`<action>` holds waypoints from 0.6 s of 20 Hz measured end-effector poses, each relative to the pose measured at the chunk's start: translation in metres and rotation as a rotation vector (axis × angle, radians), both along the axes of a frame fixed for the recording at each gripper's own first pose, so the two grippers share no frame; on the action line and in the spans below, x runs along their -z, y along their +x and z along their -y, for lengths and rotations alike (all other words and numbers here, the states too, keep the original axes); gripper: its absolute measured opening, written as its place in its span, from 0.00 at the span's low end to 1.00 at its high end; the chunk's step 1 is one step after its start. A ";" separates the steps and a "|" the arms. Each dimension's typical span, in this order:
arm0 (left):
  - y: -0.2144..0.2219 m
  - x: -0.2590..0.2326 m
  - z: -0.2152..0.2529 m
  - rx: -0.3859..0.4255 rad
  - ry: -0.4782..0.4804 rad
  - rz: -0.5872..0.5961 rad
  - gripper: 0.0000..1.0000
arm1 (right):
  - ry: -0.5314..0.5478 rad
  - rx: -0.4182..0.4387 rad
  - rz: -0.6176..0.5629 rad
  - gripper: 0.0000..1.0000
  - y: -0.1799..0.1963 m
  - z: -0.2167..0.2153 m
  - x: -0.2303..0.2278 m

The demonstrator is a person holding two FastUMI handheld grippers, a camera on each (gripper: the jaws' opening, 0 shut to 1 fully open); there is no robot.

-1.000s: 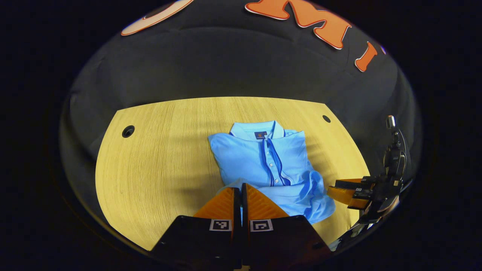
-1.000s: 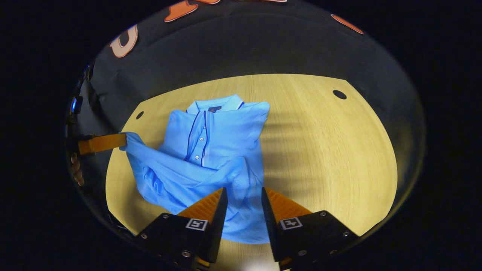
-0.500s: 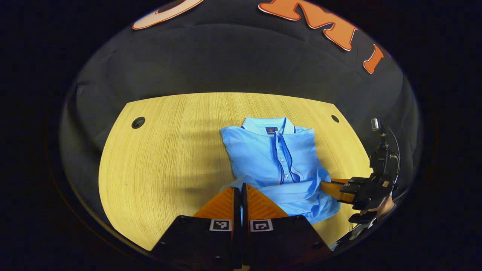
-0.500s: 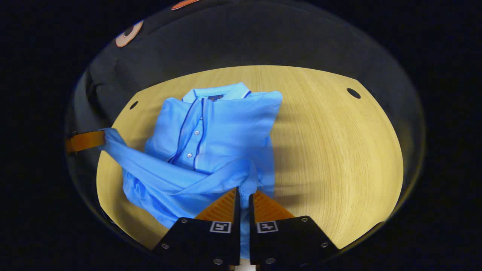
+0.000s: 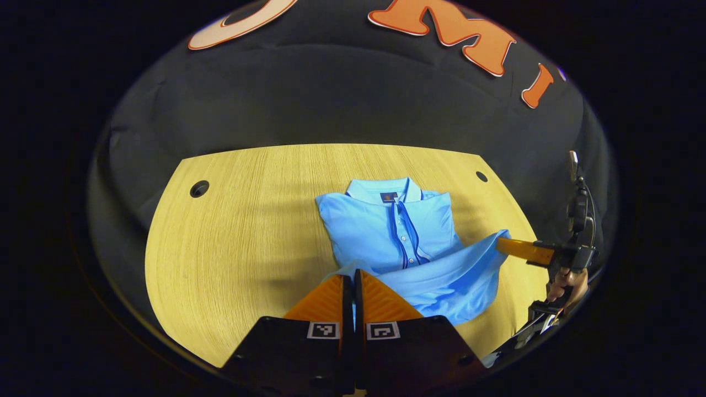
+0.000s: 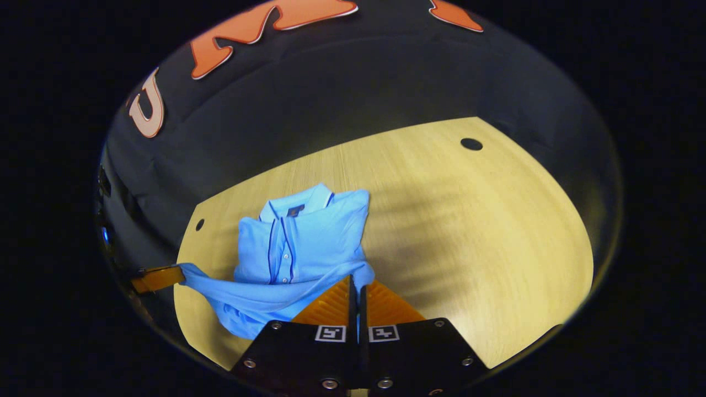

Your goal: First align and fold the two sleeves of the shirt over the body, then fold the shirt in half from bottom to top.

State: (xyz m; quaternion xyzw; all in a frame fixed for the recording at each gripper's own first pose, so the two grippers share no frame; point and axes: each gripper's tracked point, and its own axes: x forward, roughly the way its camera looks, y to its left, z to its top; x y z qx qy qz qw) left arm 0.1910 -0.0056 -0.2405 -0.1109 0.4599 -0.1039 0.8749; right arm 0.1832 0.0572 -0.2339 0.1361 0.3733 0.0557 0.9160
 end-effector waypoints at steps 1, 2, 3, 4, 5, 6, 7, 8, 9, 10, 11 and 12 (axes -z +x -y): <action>0.002 -0.002 -0.003 -0.007 -0.004 0.002 0.04 | -0.002 0.020 0.019 0.01 0.003 0.008 -0.008; 0.004 0.001 -0.007 -0.017 -0.005 0.003 0.04 | -0.006 0.041 0.035 0.01 0.005 0.016 -0.015; 0.006 0.001 -0.011 -0.028 -0.006 0.000 0.04 | -0.005 0.061 0.053 0.01 0.009 0.021 -0.021; 0.008 0.000 -0.015 -0.041 -0.011 -0.002 0.04 | -0.005 0.075 0.056 0.01 0.010 0.028 -0.026; 0.009 0.000 -0.018 -0.055 -0.025 -0.007 0.04 | -0.003 0.090 0.067 0.01 0.014 0.034 -0.032; 0.012 0.001 -0.020 -0.066 -0.036 -0.009 0.04 | 0.001 0.096 0.071 0.01 0.016 0.038 -0.036; 0.015 0.000 -0.025 -0.077 -0.036 -0.006 0.05 | 0.012 0.099 0.069 0.01 0.018 0.039 -0.038; 0.019 0.001 -0.029 -0.085 -0.031 -0.003 0.04 | 0.032 0.105 0.073 0.01 0.021 0.037 -0.041; 0.022 0.002 -0.032 -0.090 -0.028 0.002 0.04 | 0.042 0.105 0.080 0.01 0.027 0.037 -0.044; 0.027 0.001 -0.032 -0.089 -0.021 0.007 0.04 | 0.043 0.097 0.086 0.01 0.032 0.035 -0.046; 0.033 0.001 -0.034 -0.085 -0.006 0.017 0.04 | 0.041 0.088 0.101 0.01 0.041 0.032 -0.050; 0.041 0.002 -0.035 -0.082 0.012 0.029 0.04 | 0.033 0.079 0.110 0.01 0.047 0.030 -0.055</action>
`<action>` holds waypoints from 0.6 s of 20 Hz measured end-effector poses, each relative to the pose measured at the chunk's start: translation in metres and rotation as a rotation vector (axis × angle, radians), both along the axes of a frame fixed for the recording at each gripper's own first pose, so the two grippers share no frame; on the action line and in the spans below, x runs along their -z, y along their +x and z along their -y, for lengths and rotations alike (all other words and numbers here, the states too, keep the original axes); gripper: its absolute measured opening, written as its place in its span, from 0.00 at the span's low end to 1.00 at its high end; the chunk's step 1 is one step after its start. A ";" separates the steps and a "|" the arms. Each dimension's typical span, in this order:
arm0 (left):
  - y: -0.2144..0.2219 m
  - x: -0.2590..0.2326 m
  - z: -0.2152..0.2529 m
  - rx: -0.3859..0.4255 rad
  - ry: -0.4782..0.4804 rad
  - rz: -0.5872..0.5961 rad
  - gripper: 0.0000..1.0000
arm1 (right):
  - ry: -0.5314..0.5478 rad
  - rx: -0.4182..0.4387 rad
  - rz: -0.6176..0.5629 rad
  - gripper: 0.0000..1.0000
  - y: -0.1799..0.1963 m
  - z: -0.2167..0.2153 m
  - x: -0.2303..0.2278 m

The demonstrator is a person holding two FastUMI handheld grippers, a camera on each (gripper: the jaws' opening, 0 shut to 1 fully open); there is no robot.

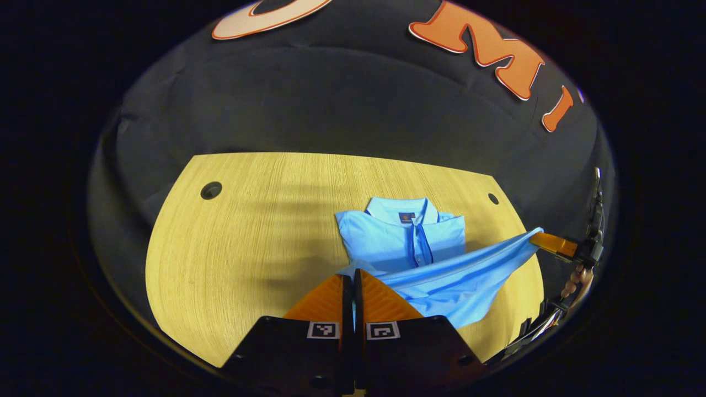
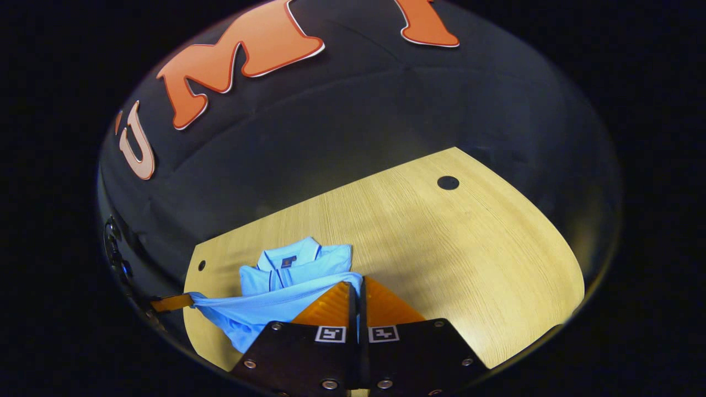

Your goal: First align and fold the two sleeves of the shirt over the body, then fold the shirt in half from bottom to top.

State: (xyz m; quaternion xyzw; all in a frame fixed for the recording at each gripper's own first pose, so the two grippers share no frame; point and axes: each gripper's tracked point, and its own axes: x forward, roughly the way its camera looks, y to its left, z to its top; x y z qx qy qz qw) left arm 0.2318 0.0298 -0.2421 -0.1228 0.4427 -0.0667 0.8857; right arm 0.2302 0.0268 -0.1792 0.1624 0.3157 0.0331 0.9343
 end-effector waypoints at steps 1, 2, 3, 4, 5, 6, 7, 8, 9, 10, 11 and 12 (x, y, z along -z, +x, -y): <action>0.009 0.000 -0.002 -0.004 0.016 0.014 0.04 | -0.007 -0.008 0.014 0.01 0.010 -0.003 -0.004; 0.016 -0.001 -0.003 -0.009 0.020 0.021 0.04 | -0.017 -0.016 0.023 0.01 0.018 -0.005 -0.008; 0.024 -0.001 -0.004 -0.017 0.024 0.025 0.04 | -0.024 -0.018 0.035 0.01 0.026 -0.006 -0.011; 0.031 0.001 -0.005 -0.026 0.028 0.029 0.04 | -0.020 -0.035 0.031 0.01 0.032 -0.010 -0.012; 0.036 0.003 -0.007 -0.035 0.032 0.032 0.04 | -0.017 -0.039 0.026 0.01 0.036 -0.011 -0.012; 0.042 0.007 -0.007 -0.043 0.033 0.034 0.04 | -0.013 -0.039 0.030 0.01 0.044 -0.012 -0.011; 0.047 0.011 -0.008 -0.050 0.036 0.033 0.04 | -0.008 -0.045 0.028 0.01 0.049 -0.013 -0.009; 0.053 0.015 -0.009 -0.056 0.039 0.039 0.04 | -0.011 -0.046 0.030 0.01 0.056 -0.013 -0.007; 0.060 0.017 -0.009 -0.058 0.041 0.039 0.04 | -0.015 -0.054 0.028 0.01 0.061 -0.013 -0.006; 0.068 0.021 -0.011 -0.064 0.048 0.044 0.04 | -0.019 -0.055 0.029 0.01 0.068 -0.012 -0.004; 0.075 0.023 -0.012 -0.067 0.051 0.046 0.04 | -0.021 -0.060 0.030 0.01 0.075 -0.012 -0.002; 0.083 0.024 -0.014 -0.072 0.058 0.054 0.04 | -0.023 -0.065 0.031 0.01 0.082 -0.013 -0.001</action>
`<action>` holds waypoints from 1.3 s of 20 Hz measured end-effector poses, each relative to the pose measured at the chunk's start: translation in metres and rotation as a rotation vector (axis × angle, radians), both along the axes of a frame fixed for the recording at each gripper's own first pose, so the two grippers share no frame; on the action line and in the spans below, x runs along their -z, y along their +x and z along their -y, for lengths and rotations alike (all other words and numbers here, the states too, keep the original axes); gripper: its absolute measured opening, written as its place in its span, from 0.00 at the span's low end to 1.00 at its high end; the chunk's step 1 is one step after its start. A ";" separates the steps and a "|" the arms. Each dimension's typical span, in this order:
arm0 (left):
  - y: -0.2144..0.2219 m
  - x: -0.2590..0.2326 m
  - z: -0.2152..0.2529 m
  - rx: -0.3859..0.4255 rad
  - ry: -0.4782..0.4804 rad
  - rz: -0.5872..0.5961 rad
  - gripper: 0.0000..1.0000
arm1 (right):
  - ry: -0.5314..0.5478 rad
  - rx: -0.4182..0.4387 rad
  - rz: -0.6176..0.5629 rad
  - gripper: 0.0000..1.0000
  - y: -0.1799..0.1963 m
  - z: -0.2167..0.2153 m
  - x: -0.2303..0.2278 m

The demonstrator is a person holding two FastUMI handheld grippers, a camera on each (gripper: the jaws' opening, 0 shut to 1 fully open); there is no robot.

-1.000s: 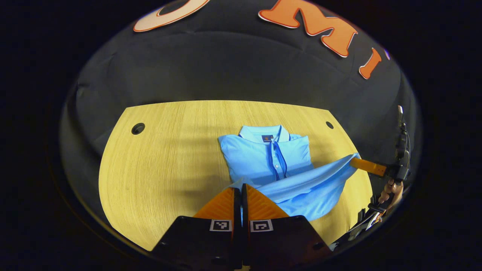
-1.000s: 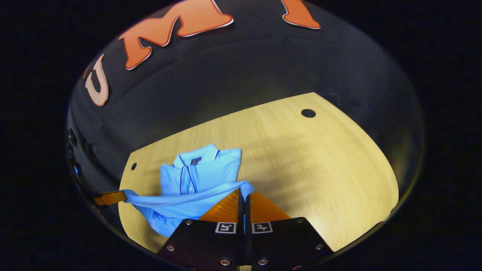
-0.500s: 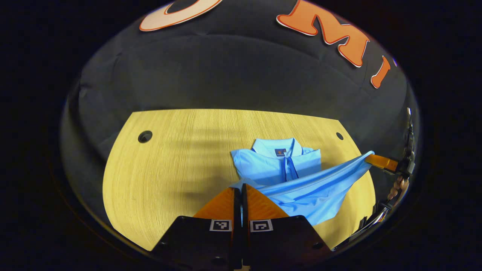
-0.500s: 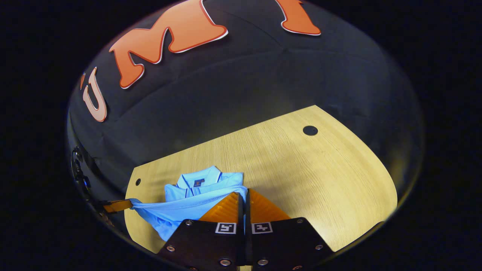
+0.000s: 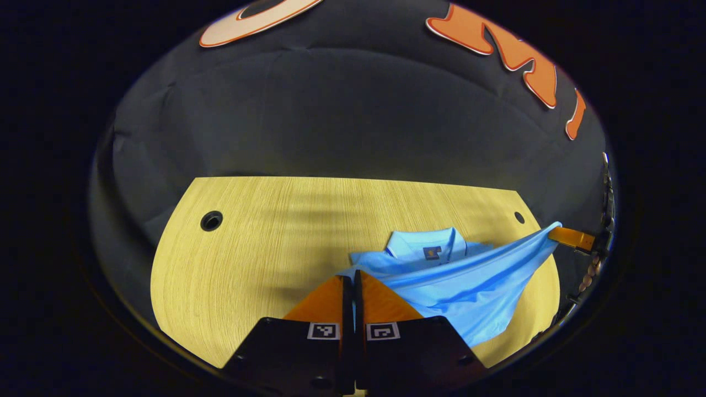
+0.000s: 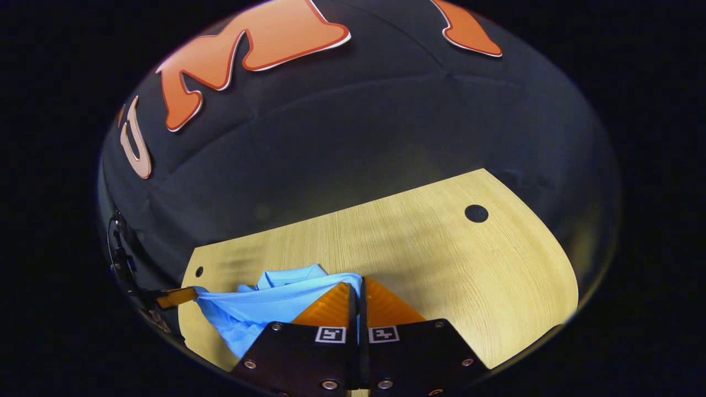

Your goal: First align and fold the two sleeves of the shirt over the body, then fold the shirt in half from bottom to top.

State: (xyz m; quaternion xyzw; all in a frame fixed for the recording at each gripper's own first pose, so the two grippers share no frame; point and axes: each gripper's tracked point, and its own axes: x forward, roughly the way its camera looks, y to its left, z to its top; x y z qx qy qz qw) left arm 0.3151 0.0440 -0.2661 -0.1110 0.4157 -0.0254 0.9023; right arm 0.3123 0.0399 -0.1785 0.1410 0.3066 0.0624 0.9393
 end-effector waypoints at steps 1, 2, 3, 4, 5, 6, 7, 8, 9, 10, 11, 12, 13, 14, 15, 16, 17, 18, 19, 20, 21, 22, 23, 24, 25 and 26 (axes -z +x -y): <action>0.008 0.001 -0.001 0.001 0.010 0.006 0.04 | -0.004 -0.008 -0.001 0.01 0.008 -0.001 0.003; 0.016 0.003 -0.004 0.001 0.027 0.013 0.04 | -0.004 -0.015 -0.007 0.01 0.014 -0.002 0.007; 0.024 0.004 -0.004 0.006 0.041 0.023 0.04 | -0.006 -0.016 -0.006 0.01 0.021 -0.002 0.010; 0.030 0.006 -0.004 0.015 0.059 0.029 0.04 | -0.008 -0.017 -0.010 0.01 0.028 -0.001 0.016; 0.035 0.009 -0.006 0.022 0.083 0.037 0.04 | -0.006 -0.020 -0.015 0.01 0.033 -0.001 0.020; 0.042 0.013 -0.005 0.031 0.101 0.039 0.04 | -0.005 -0.022 -0.021 0.01 0.038 -0.001 0.025; 0.046 0.017 -0.004 0.039 0.116 0.040 0.04 | -0.004 -0.025 -0.031 0.01 0.042 -0.001 0.030; 0.050 0.019 -0.001 0.049 0.128 0.037 0.04 | 0.000 -0.029 -0.041 0.02 0.045 -0.002 0.036; 0.052 0.022 0.001 0.062 0.140 0.029 0.05 | 0.008 -0.035 -0.061 0.02 0.047 -0.002 0.043; 0.048 0.018 0.001 0.064 0.146 0.025 0.06 | 0.032 -0.049 -0.089 0.02 0.047 -0.006 0.050; 0.047 0.016 0.004 0.066 0.146 0.017 0.11 | 0.046 -0.054 -0.120 0.05 0.046 -0.008 0.060; 0.045 0.015 0.005 0.063 0.146 0.014 0.16 | 0.064 -0.069 -0.147 0.08 0.039 -0.011 0.063; 0.042 0.013 0.011 0.065 0.126 0.012 0.25 | 0.083 -0.091 -0.161 0.22 0.033 -0.017 0.064; 0.038 0.014 0.019 0.082 0.096 0.007 0.34 | 0.094 -0.116 -0.155 0.36 0.031 -0.023 0.058; 0.034 0.010 0.023 0.090 0.083 0.004 0.49 | 0.084 -0.126 -0.130 0.50 0.030 -0.025 0.052; 0.029 0.005 0.022 0.096 0.078 0.006 0.59 | 0.074 -0.137 -0.102 0.63 0.029 -0.027 0.043; 0.026 -0.002 0.021 0.090 0.078 0.014 0.70 | 0.066 -0.143 -0.081 0.76 0.024 -0.028 0.035; 0.024 -0.010 0.022 0.087 0.070 0.024 0.80 | 0.059 -0.146 -0.064 0.82 0.020 -0.029 0.026; 0.020 -0.021 0.024 0.080 0.063 0.039 0.90 | 0.049 -0.146 -0.046 0.92 0.015 -0.030 0.017; 0.014 -0.030 0.024 0.078 0.053 0.049 0.90 | 0.034 -0.145 -0.027 0.95 0.010 -0.029 0.008; 0.009 -0.040 0.024 0.074 0.046 0.061 0.92 | 0.022 -0.149 -0.006 0.99 0.003 -0.032 0.000; 0.005 -0.050 0.026 0.070 0.037 0.076 0.94 | 0.011 -0.150 0.020 0.99 -0.006 -0.032 -0.013; 0.000 -0.063 0.026 0.064 0.030 0.099 0.94 | 0.002 -0.153 0.045 0.99 -0.014 -0.034 -0.025; -0.005 -0.078 0.026 0.062 0.020 0.124 0.95 | -0.007 -0.153 0.069 0.99 -0.025 -0.035 -0.035; -0.010 -0.092 0.027 0.062 0.012 0.153 0.99 | -0.007 -0.154 0.089 0.99 -0.035 -0.038 -0.044; -0.015 -0.104 0.029 0.066 0.003 0.186 0.99 | 0.007 -0.161 0.098 0.99 -0.047 -0.042 -0.051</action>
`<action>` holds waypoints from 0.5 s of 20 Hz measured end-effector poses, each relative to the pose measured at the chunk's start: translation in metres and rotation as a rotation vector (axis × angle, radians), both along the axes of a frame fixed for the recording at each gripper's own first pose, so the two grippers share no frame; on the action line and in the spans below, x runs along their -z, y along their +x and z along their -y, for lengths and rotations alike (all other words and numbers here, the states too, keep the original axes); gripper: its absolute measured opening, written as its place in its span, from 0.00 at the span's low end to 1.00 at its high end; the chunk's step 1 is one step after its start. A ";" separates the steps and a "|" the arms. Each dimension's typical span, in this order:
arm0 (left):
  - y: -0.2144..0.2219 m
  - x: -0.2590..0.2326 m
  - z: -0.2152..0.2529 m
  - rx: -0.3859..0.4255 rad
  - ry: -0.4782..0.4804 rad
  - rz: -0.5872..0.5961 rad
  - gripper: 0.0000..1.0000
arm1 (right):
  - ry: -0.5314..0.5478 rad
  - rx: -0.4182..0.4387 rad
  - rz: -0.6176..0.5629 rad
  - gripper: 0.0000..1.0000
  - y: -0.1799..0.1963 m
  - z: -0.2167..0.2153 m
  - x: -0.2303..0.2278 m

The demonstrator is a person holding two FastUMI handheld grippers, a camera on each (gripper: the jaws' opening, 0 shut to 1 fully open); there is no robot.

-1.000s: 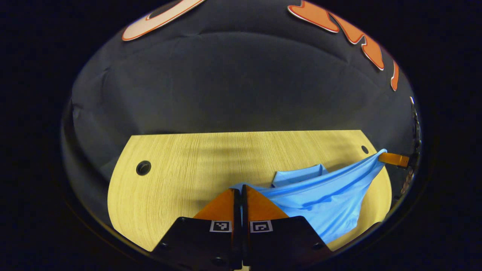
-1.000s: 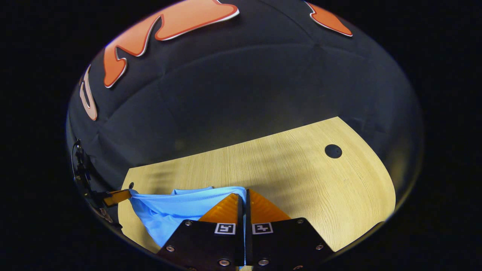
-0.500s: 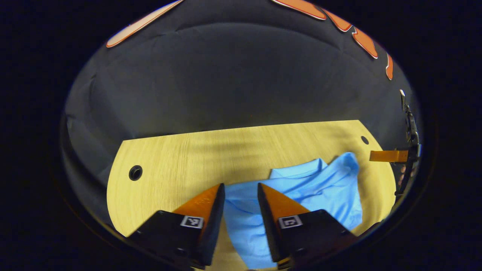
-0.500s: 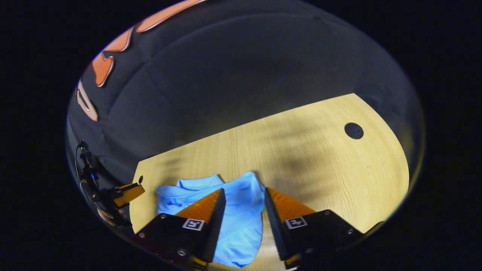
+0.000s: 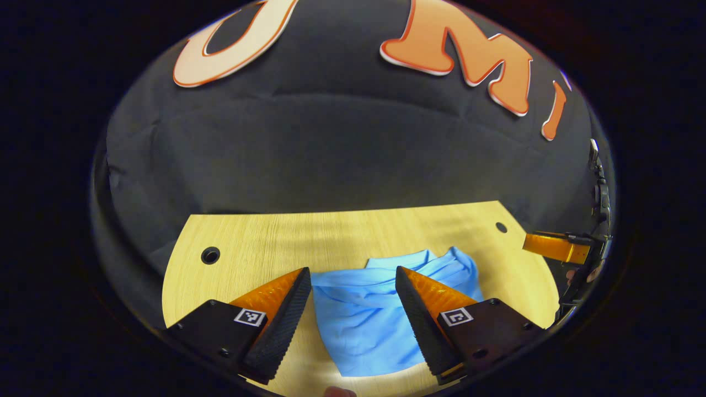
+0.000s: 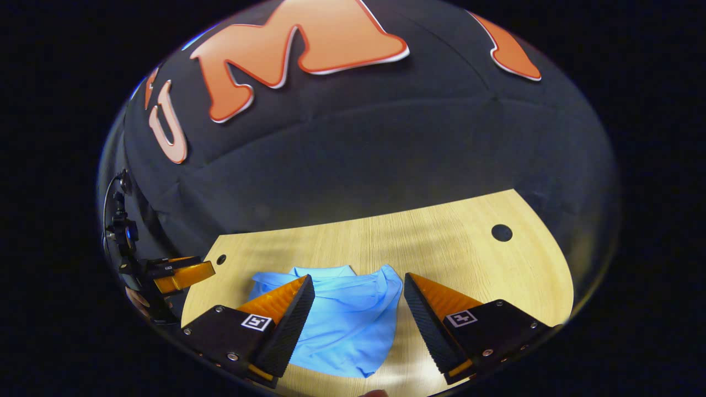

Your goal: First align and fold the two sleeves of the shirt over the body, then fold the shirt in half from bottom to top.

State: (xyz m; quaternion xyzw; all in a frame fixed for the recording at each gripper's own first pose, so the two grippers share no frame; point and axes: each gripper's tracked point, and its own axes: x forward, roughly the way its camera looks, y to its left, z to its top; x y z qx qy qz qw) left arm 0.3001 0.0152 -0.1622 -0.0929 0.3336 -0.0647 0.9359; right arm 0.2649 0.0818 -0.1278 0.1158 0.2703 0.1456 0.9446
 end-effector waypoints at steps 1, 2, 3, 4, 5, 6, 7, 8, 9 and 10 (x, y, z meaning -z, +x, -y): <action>-0.008 -0.009 0.003 0.010 0.004 0.022 0.99 | 0.003 0.001 0.010 0.99 -0.014 -0.002 -0.006; -0.018 -0.011 0.005 0.016 0.015 0.039 0.99 | -0.006 0.009 0.025 0.99 -0.025 -0.002 -0.009; -0.027 -0.020 0.009 0.026 0.024 0.060 1.00 | -0.018 0.017 0.041 0.99 -0.037 -0.001 -0.013; -0.036 -0.028 0.012 0.029 0.034 0.084 0.99 | -0.025 0.021 0.062 0.99 -0.049 -0.005 -0.019; -0.046 -0.038 0.017 0.034 0.040 0.112 0.99 | -0.028 0.020 0.085 0.99 -0.060 -0.007 -0.026; -0.054 -0.048 0.020 0.031 0.049 0.142 0.99 | -0.029 0.017 0.110 0.99 -0.072 -0.009 -0.033; -0.063 -0.059 0.022 0.025 0.055 0.180 0.99 | -0.028 0.011 0.139 0.98 -0.085 -0.010 -0.040; -0.073 -0.070 0.020 0.004 0.067 0.219 0.99 | -0.032 0.009 0.170 0.98 -0.097 -0.010 -0.046; -0.084 -0.082 0.021 -0.017 0.077 0.249 0.99 | -0.036 -0.006 0.201 0.98 -0.111 -0.010 -0.053; -0.098 -0.095 0.024 -0.044 0.084 0.285 0.99 | -0.049 -0.019 0.236 0.98 -0.124 -0.010 -0.059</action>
